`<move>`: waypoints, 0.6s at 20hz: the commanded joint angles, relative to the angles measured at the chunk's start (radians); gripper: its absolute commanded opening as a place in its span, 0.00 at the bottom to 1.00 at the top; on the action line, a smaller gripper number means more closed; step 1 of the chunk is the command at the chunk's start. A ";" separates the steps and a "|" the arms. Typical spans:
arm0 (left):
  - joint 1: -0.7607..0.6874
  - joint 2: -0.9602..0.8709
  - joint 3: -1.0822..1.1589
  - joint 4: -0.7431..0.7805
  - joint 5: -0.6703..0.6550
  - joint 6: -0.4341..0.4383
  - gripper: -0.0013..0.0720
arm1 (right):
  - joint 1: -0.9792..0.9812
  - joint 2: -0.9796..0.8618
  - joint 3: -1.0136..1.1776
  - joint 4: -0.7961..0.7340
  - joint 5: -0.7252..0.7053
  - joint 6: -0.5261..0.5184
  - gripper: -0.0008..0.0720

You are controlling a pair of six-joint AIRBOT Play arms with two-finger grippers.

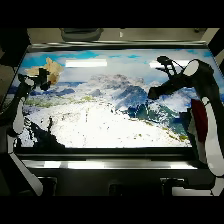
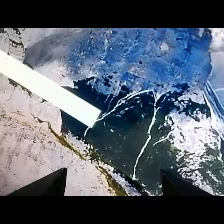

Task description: Fold the shirts.

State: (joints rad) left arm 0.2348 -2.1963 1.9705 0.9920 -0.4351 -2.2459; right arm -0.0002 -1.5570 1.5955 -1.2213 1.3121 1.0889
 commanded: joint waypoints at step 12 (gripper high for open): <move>-0.073 0.527 0.000 -0.013 -0.166 0.671 0.05 | -0.002 0.183 0.009 -0.211 0.034 -0.090 0.93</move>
State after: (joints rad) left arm 0.1898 -1.8751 1.9694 0.9787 -0.4557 -1.8915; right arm -0.0013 -1.4612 1.6020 -1.3117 1.3376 1.0210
